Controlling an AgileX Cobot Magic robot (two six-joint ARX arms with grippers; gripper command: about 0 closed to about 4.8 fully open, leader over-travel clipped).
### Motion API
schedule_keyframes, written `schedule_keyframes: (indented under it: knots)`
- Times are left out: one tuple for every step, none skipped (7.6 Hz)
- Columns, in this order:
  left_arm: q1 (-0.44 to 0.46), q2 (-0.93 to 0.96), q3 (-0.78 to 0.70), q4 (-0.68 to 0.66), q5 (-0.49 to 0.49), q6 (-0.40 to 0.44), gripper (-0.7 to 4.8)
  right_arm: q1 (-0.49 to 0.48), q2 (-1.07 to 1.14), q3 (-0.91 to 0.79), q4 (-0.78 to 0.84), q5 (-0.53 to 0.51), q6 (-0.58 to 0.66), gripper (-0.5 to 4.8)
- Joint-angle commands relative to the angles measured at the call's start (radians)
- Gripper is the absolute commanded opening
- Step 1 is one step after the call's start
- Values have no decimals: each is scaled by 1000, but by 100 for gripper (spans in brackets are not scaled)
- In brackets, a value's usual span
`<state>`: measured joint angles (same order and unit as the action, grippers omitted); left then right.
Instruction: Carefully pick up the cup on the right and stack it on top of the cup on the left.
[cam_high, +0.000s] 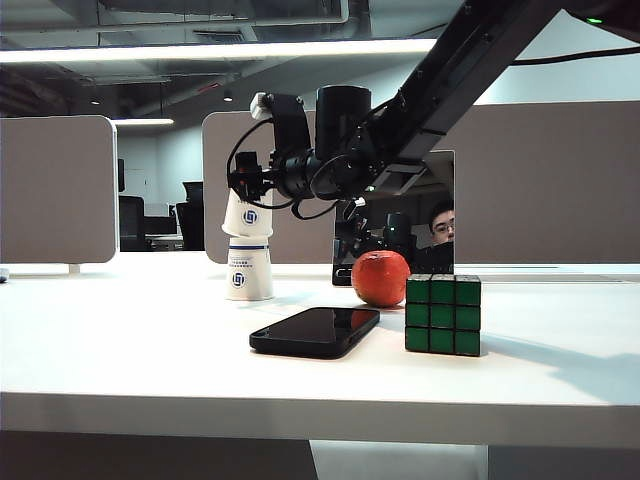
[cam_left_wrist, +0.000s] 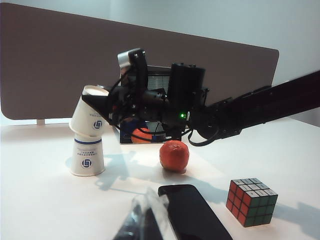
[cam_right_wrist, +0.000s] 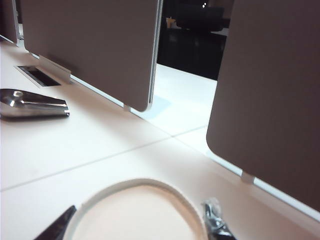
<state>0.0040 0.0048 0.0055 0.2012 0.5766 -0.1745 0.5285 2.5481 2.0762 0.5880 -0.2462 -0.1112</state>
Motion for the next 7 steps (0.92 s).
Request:
schedule_keyframes:
  knots:
    - [-1, 0, 2, 9, 8, -2, -6, 0, 19, 4, -38, 5, 2, 305]
    - [-1, 0, 2, 10, 8, -2, -6, 0, 35, 4, -109, 22, 2, 305]
    - [-1, 0, 2, 10, 8, -2, -6, 0, 35, 4, -138, 24, 3, 305]
    - [-1, 0, 2, 10, 8, -2, -6, 0, 35, 4, -156, 24, 3, 305]
    - [-1, 0, 2, 10, 8, -2, -6, 0, 35, 4, -193, 24, 6, 305]
    - [-1, 0, 2, 10, 8, -2, -6, 0, 35, 4, -218, 25, 6, 305]
    - [-1, 0, 2, 10, 8, -2, -6, 0, 35, 4, -214, 24, 6, 305]
